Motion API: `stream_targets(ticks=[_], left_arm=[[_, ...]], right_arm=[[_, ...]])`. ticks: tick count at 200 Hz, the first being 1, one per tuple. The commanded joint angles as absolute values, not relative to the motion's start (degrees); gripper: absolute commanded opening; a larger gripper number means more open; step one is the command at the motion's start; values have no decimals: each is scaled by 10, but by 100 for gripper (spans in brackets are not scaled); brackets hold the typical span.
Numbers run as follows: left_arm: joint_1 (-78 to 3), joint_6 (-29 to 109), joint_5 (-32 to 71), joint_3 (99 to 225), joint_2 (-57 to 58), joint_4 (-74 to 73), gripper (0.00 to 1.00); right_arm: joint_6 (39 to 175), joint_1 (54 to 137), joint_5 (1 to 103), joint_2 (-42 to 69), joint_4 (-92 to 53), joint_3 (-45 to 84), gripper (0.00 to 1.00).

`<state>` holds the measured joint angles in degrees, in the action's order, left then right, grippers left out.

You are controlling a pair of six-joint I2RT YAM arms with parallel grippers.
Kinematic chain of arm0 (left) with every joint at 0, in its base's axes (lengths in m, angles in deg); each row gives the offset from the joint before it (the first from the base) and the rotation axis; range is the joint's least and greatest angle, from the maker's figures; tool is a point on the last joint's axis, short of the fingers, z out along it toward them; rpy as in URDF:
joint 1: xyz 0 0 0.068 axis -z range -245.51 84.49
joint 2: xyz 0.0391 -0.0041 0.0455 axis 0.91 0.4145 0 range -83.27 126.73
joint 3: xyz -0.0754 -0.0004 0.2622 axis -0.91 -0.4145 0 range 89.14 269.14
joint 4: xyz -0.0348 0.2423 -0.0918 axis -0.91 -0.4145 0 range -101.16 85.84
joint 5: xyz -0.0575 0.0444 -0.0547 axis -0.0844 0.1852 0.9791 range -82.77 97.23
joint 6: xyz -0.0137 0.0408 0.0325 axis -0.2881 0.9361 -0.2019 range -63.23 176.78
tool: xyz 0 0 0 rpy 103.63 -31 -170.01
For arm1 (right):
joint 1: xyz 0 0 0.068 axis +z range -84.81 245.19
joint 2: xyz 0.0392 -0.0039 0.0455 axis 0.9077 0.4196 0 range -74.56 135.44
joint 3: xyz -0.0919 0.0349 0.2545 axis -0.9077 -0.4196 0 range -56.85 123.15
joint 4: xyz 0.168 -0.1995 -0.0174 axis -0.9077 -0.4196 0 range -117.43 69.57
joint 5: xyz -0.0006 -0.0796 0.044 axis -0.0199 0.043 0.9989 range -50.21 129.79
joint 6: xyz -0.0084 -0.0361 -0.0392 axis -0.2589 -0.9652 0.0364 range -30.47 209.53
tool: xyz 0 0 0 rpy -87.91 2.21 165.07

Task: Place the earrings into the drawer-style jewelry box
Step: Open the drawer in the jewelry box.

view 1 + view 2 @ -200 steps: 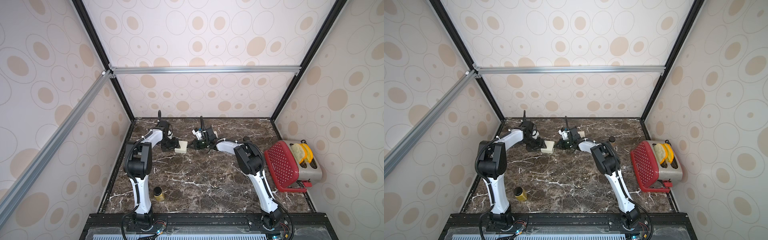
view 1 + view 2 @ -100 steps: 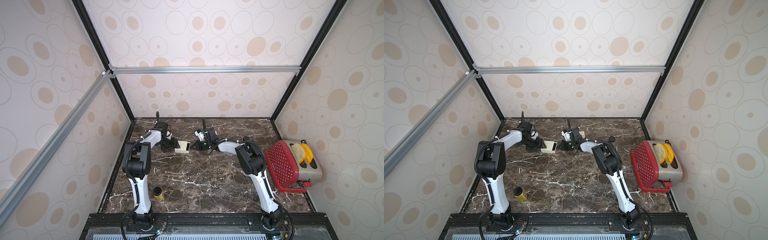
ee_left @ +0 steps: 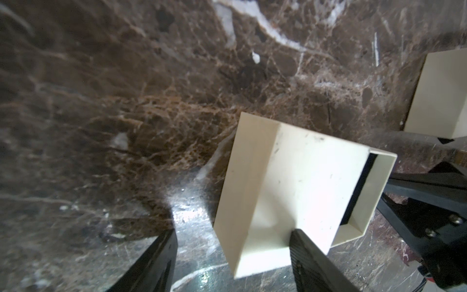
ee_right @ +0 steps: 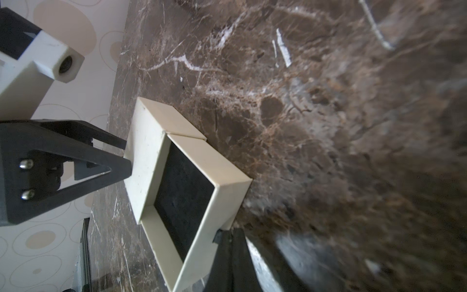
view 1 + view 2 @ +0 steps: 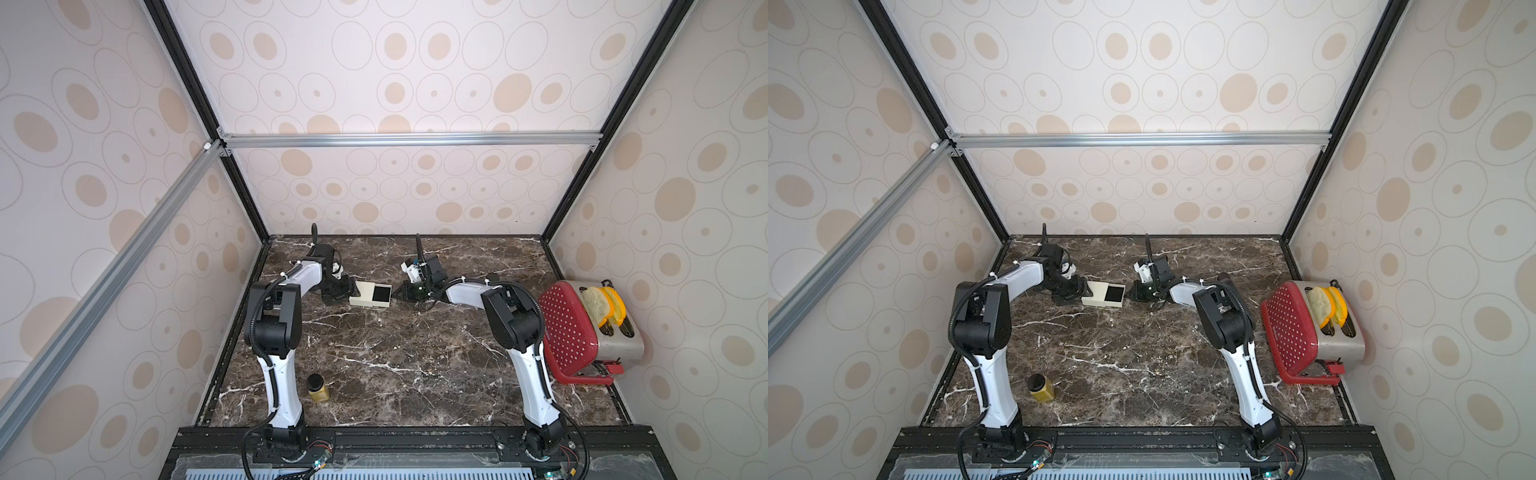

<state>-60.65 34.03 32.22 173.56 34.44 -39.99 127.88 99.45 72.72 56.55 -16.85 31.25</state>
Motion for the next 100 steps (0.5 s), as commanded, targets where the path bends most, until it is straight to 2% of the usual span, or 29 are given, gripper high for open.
stream_targets(ticks=[1, 100], left_arm=[[-611, 338, 270, 1716, 370, -416, 72], [-611, 334, 278, 1711, 365, -409, 74]], right_arm=[[1269, 987, 707, 546, -187, 303, 0], [1276, 989, 715, 536, -161, 282, 0]])
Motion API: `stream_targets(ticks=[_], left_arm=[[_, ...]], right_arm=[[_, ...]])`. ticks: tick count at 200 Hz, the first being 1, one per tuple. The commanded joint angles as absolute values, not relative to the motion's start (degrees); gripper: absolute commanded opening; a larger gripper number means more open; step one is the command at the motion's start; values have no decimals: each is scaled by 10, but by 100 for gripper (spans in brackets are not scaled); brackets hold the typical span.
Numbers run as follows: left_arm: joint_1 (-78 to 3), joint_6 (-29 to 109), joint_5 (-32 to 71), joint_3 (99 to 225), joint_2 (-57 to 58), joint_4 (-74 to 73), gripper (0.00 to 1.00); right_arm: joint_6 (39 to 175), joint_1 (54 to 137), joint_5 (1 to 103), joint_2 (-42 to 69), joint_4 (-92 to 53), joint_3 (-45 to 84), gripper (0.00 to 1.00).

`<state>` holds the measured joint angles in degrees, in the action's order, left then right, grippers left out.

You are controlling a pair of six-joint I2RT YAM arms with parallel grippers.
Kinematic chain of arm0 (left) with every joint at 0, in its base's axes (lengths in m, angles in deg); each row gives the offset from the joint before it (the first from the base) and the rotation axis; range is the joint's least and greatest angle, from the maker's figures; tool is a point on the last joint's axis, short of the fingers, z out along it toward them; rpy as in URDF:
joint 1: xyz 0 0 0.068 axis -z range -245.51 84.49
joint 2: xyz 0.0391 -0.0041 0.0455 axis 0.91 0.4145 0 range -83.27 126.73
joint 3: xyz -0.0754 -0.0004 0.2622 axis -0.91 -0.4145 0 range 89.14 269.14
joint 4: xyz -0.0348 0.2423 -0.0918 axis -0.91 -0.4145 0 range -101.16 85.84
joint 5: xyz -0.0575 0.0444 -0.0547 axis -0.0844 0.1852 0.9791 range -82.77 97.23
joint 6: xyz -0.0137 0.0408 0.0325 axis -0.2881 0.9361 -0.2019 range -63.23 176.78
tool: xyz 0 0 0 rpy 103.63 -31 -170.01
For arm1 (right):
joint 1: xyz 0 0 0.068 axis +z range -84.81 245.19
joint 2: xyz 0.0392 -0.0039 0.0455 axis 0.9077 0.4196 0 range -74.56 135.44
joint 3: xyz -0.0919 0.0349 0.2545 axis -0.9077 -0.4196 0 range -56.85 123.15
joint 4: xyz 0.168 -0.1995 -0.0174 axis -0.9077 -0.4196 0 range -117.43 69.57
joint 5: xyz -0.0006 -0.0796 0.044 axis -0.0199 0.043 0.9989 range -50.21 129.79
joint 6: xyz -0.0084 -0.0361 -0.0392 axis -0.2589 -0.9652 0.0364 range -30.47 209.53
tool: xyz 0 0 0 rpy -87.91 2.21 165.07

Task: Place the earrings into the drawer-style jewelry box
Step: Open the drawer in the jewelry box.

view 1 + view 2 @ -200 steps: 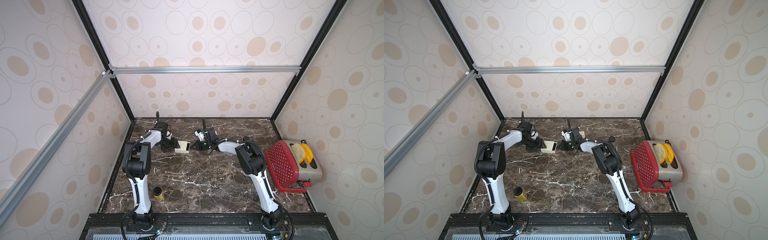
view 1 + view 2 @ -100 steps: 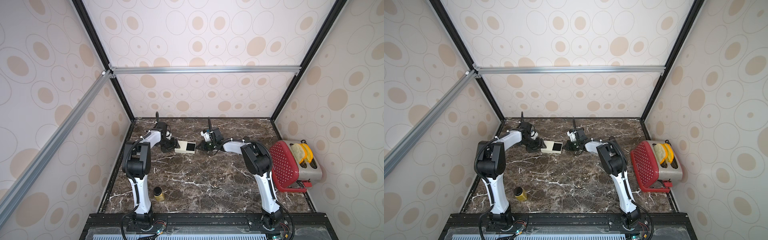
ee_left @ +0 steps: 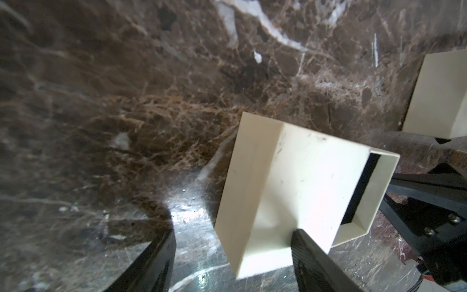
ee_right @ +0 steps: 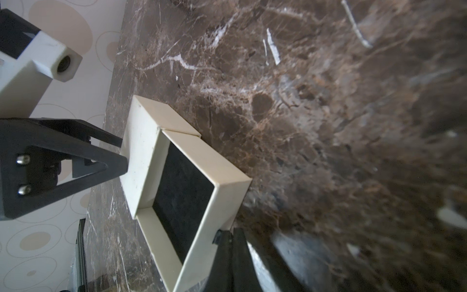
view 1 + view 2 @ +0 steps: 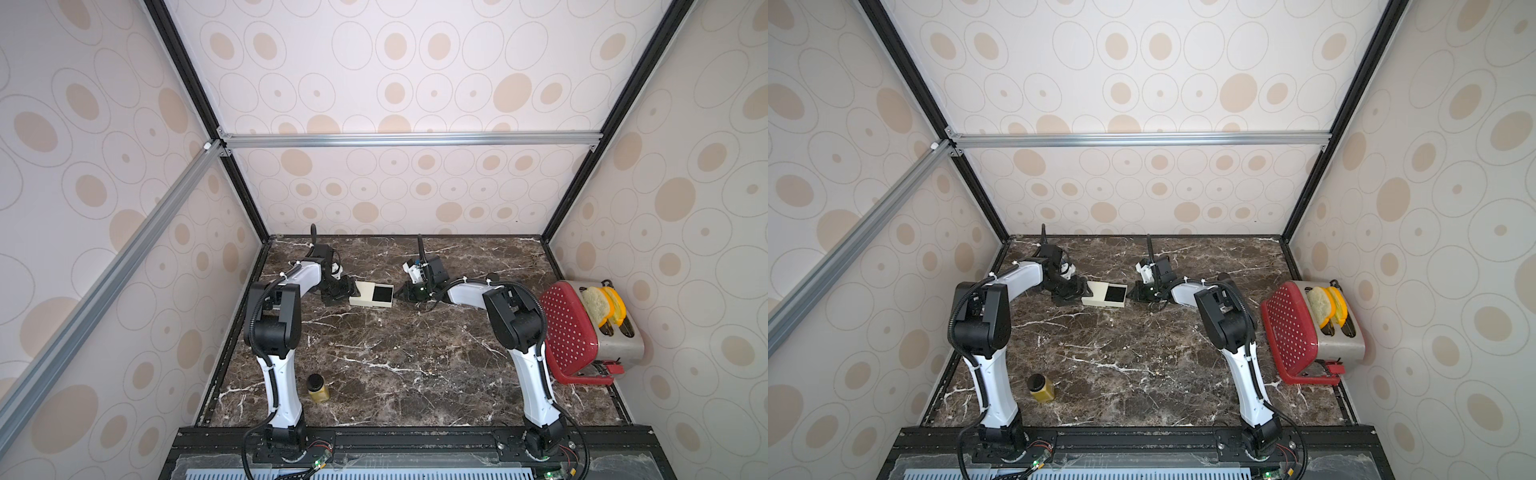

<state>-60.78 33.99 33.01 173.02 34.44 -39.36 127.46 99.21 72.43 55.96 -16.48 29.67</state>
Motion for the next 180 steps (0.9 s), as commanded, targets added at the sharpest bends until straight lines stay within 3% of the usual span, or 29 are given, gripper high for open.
stream_targets(ticks=[1, 60, 90, 180], left_arm=[[-611, 334, 278, 1710, 365, -409, 74], [-609, 334, 284, 1711, 363, -410, 75], [-607, 337, 286, 1711, 357, -410, 77], [-605, 340, 292, 1709, 349, -393, 78]], right_arm=[[1276, 989, 715, 536, -161, 281, 0], [1274, 991, 720, 538, -158, 285, 0], [1270, 991, 717, 535, -163, 289, 12], [1266, 998, 716, 543, -170, 302, 15]])
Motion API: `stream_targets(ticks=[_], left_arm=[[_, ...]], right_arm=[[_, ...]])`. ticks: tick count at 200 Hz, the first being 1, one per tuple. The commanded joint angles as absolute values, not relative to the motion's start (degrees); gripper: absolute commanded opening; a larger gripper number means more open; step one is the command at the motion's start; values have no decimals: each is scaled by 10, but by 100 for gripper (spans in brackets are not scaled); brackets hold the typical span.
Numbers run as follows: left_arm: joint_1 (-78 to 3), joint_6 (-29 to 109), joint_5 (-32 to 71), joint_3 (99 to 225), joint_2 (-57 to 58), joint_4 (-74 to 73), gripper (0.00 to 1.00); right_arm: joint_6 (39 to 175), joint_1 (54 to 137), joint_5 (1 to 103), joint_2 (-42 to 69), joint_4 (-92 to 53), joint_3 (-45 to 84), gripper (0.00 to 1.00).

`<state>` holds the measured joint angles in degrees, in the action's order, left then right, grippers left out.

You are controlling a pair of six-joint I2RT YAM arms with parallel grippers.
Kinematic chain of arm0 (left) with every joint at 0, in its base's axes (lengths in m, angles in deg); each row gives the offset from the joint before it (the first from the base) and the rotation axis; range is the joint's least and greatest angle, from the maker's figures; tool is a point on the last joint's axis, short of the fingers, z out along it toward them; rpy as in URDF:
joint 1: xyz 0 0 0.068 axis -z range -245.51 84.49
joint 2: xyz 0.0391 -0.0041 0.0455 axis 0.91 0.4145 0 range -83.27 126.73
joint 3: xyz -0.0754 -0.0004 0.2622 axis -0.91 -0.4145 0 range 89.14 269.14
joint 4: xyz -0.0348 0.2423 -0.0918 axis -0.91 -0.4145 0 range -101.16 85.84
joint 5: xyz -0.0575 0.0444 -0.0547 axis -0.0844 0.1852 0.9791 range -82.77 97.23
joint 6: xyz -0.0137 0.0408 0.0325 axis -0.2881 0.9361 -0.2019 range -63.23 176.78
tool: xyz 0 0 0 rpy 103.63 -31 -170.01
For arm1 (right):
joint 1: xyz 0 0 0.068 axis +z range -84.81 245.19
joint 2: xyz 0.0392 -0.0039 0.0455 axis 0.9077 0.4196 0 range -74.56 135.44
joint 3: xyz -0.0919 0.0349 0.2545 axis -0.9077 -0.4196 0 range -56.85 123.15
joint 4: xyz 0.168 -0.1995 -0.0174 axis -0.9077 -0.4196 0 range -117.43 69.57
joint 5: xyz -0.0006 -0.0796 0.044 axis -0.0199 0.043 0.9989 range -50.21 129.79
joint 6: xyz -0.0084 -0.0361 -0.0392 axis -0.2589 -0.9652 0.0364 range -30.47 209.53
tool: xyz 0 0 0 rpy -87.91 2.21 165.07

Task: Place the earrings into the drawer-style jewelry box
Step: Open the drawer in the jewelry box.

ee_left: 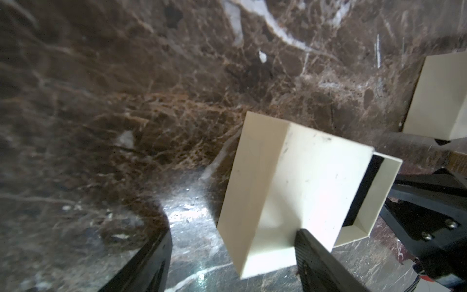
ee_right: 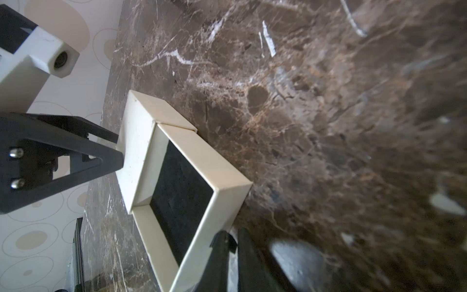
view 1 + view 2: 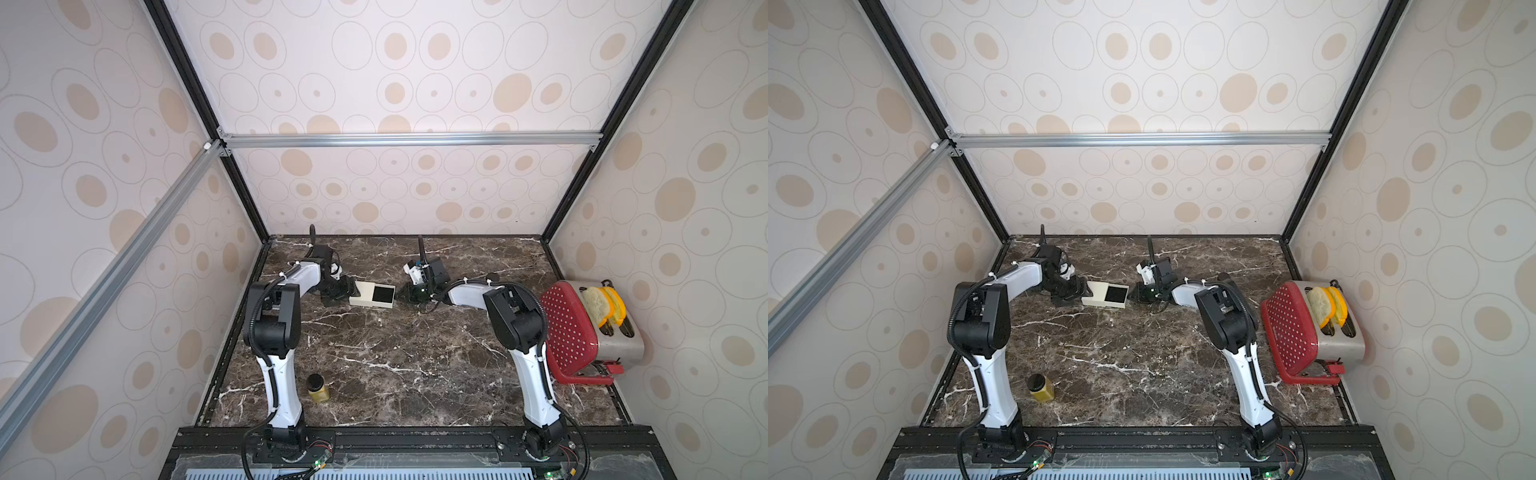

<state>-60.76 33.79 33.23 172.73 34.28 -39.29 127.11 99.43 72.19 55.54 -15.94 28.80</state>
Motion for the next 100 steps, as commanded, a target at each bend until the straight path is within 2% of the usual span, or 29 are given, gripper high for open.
stream_targets(ticks=[1, 40, 65, 100], left_arm=[[-605, 340, 291, 1709, 349, -392, 78], [-605, 333, 282, 1704, 339, -384, 85], [-605, 324, 277, 1705, 319, -380, 99], [-602, 297, 268, 1707, 272, -372, 99]], right_arm=[[1266, 997, 716, 543, -170, 302, 15], [1260, 994, 712, 539, -187, 310, 25], [1249, 984, 696, 513, -199, 291, 32], [1213, 979, 670, 481, -244, 287, 39]])
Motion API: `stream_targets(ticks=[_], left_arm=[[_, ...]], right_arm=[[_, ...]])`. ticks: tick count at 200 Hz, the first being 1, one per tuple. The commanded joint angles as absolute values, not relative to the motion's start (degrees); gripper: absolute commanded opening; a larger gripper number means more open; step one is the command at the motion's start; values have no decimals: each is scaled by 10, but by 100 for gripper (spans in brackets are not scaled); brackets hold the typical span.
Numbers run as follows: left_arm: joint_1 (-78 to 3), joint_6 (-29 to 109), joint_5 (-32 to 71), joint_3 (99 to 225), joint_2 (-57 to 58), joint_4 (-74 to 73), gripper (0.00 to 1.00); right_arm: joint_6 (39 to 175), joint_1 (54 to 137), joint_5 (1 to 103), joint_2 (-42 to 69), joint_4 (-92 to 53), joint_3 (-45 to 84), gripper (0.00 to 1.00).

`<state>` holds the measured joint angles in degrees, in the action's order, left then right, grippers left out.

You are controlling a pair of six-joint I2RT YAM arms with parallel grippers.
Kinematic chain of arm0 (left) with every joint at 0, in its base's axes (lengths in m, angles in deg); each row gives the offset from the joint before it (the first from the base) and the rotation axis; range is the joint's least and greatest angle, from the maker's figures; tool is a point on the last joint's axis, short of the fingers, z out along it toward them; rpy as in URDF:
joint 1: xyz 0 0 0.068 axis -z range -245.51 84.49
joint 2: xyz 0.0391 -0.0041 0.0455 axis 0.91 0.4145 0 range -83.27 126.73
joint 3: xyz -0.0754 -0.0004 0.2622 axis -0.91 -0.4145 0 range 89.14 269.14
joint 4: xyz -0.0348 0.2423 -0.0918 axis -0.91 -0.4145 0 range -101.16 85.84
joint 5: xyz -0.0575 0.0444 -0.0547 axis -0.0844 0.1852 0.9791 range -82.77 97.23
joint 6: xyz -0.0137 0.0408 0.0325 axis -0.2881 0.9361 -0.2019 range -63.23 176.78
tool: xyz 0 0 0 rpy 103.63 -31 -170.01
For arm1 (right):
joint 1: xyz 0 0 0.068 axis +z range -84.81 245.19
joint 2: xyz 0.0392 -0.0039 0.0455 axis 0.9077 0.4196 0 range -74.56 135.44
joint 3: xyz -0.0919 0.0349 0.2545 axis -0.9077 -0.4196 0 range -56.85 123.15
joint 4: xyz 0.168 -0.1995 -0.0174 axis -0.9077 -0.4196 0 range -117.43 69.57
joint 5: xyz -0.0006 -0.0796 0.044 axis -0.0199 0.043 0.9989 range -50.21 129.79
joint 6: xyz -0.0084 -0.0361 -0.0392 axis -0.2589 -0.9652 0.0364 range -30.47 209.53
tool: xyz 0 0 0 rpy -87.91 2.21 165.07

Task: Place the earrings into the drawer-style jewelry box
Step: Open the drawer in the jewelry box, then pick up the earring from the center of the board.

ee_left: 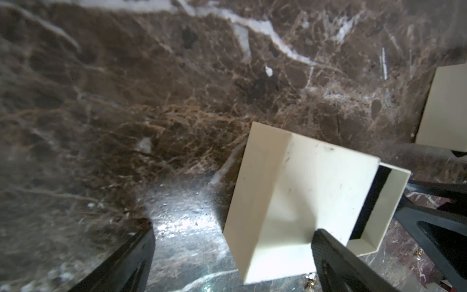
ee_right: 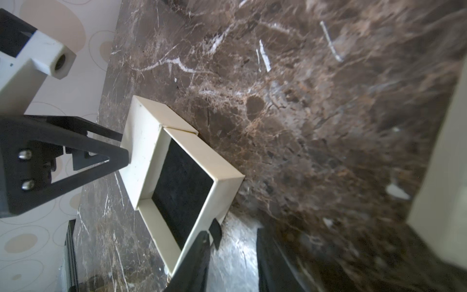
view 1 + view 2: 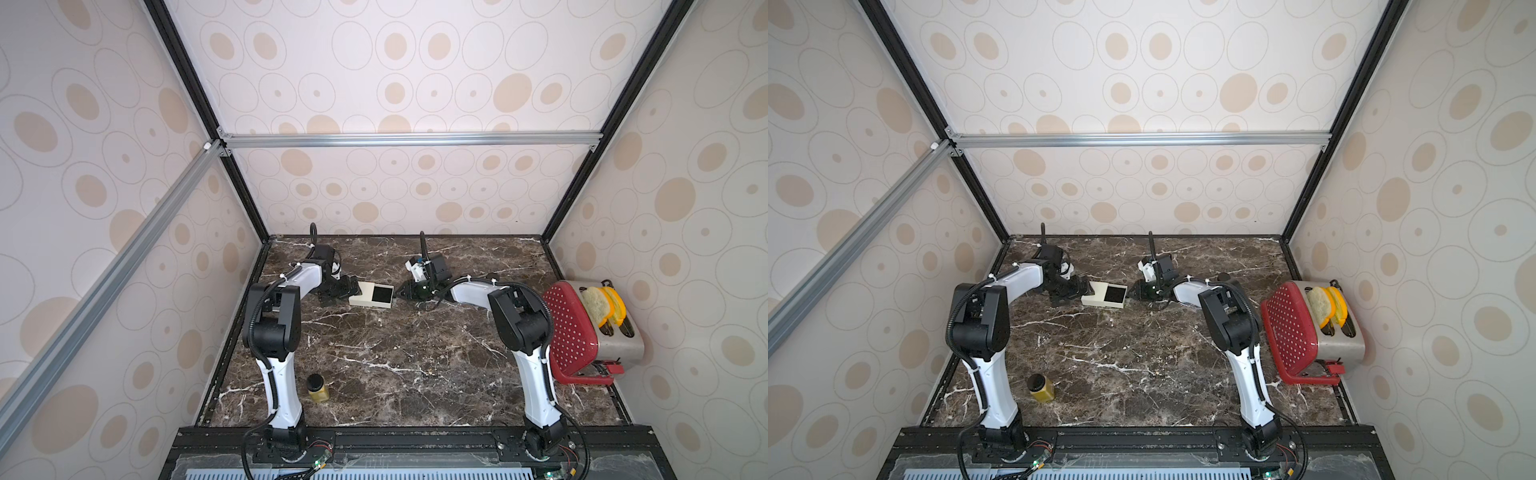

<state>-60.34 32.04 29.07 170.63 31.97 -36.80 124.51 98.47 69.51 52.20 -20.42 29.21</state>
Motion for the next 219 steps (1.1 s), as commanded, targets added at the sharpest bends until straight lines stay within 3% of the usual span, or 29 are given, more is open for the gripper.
stream_targets(ticks=[1, 33, 70, 144, 174, 219], left_arm=[[-601, 296, 268, 1707, 270, -372, 99], [-587, 269, 266, 1680, 213, -365, 99], [-580, 251, 275, 1586, 145, -353, 99], [-580, 267, 300, 1529, 129, -359, 99], [-580, 277, 303, 1531, 132, -362, 99], [-580, 281, 307, 1524, 127, -356, 99]], right_arm=[[1213, 979, 670, 481, -246, 286, 39], [1200, 990, 643, 444, -305, 273, 40], [1183, 1070, 524, 418, -440, 292, 40], [1146, 1148, 490, 536, -567, 468, 48], [1112, 1178, 420, 577, -657, 539, 52], [1107, 1194, 386, 596, -705, 567, 53]])
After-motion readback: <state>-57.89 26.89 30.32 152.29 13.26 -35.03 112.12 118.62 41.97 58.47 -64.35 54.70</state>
